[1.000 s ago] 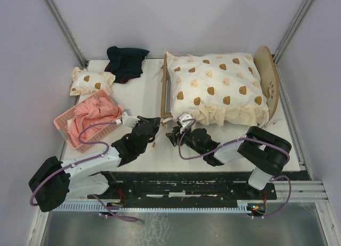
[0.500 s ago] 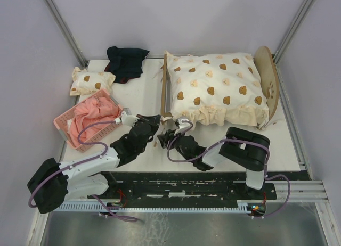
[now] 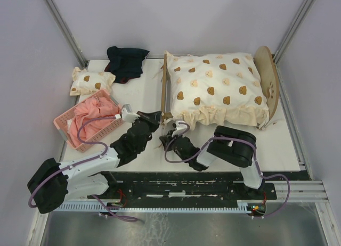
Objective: Set up the pet bed
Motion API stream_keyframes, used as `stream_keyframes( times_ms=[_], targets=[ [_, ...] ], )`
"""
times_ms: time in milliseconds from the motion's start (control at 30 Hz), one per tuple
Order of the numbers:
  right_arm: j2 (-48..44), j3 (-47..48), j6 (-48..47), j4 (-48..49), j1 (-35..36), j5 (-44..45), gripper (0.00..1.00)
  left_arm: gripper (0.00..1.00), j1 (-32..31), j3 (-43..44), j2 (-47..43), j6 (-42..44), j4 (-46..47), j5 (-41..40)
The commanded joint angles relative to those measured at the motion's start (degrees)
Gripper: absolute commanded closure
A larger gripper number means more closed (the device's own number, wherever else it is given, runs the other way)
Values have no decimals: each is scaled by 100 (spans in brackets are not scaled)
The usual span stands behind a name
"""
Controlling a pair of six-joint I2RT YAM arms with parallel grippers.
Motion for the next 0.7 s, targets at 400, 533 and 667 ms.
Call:
stream_keyframes(
  times_ms=[400,533,667],
  targets=[
    [-249,-526,-517,490,-153,729,98,97,79,1652,201,3556,844,182],
    [-377,-588,-528,428,-312,746,98,97,91,1951,289,4002,570,-50],
    [-384,-605,-513,323,-442,714,98,97,126,2059,345,4539,554,-292]
  ],
)
